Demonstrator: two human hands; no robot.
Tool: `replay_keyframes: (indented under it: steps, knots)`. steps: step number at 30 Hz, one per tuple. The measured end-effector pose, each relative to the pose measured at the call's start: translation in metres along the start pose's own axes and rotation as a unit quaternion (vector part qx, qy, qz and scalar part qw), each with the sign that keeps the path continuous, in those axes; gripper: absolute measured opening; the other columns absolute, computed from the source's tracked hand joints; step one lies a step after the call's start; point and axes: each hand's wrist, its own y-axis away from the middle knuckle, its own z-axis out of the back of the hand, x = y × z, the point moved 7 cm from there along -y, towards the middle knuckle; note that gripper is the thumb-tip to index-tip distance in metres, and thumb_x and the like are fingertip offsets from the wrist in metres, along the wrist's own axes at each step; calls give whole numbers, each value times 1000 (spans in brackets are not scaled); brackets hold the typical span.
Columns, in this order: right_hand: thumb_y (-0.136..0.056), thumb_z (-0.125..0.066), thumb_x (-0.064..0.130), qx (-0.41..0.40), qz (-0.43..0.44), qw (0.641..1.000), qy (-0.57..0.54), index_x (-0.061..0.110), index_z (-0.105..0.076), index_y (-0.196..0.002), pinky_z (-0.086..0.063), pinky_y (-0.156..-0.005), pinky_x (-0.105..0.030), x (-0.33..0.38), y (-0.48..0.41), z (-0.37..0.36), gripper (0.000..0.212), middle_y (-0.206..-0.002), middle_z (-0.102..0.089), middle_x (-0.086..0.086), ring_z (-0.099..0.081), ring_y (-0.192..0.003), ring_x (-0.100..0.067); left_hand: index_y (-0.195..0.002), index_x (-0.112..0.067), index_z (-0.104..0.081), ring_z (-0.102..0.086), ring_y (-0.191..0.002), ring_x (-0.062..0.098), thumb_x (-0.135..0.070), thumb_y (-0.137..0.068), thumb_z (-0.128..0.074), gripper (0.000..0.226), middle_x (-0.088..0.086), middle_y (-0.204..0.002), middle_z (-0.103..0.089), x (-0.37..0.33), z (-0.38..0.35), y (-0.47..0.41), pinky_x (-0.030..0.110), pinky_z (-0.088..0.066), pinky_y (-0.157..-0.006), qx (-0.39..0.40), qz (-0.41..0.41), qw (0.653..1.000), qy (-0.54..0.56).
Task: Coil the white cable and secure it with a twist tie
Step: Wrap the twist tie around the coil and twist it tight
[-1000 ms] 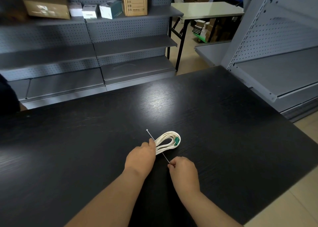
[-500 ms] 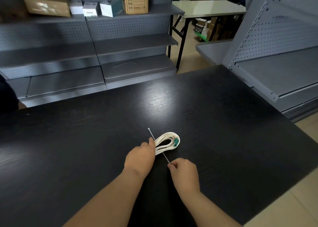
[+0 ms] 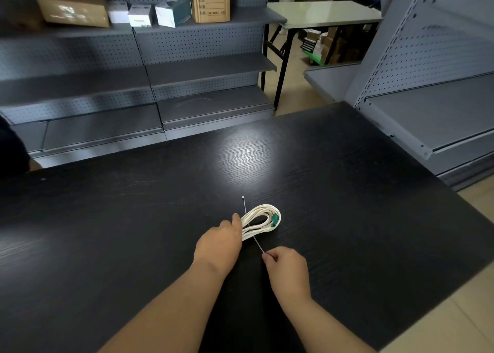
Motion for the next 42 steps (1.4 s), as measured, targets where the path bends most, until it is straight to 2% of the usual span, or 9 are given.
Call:
replay_keyframes:
  steps: [9,16,29,32,35,38,42]
  knots:
    - [-93,-55,27,-4,-2,1000,10,21,-66,-105,-44,-70,-13,1,1,0,18,-96,-66,7,-57,-82,-1,-147,-16,-12,-60,-86,23,-17,-93,-50,66,11,-115,-54,-1,0,1,32,-48,-65,6,3,1000,6]
    - [-93,-55,27,-6,0,1000,8,21,-67,-105,-38,-66,-11,1,0,-2,19,-97,-67,7,-53,-77,0,-147,-28,7,-43,-62,18,-11,-92,-45,78,8,-94,-50,0,1,5,33,-41,-53,-6,-1,1000,21]
    - [-93,-55,27,1,-17,1000,-8,21,-65,-108,-42,-70,-12,0,0,-4,19,-101,-66,8,-54,-81,1,-148,-24,-3,-57,-81,24,-17,-95,-43,67,12,-108,-53,-1,-3,1,35,-48,-63,40,8,999,18]
    - [-91,-58,26,2,-13,999,-40,21,-65,-110,-38,-69,-9,0,0,-1,21,-102,-66,8,-53,-82,1,-148,-23,-3,-58,-85,26,-16,-95,-40,65,13,-110,-53,-1,-3,0,36,-48,-66,47,5,999,13]
    - [-87,-64,24,38,7,994,-107,24,-65,-105,-38,-63,-7,4,-3,4,18,-90,-63,12,-55,-79,2,-149,-23,-4,-58,-87,27,-14,-95,-38,64,13,-110,-53,-1,-1,-2,37,-48,-67,55,2,998,11]
    - [-85,-65,21,101,17,981,-167,27,-66,-91,-50,-70,-20,10,-8,6,9,-82,-64,10,-60,-78,-5,-149,-23,-5,-59,-89,27,-14,-96,-37,62,13,-111,-53,-1,1,-3,37,-48,-68,62,-7,998,6]
    - [-90,-55,9,203,-4,935,-290,22,-67,-84,-48,-65,-17,19,-8,3,18,-80,-65,2,-58,-73,-7,-149,-22,-7,-59,-90,28,-14,-96,-37,61,14,-111,-54,-2,3,-2,36,-46,-66,64,-19,998,0]
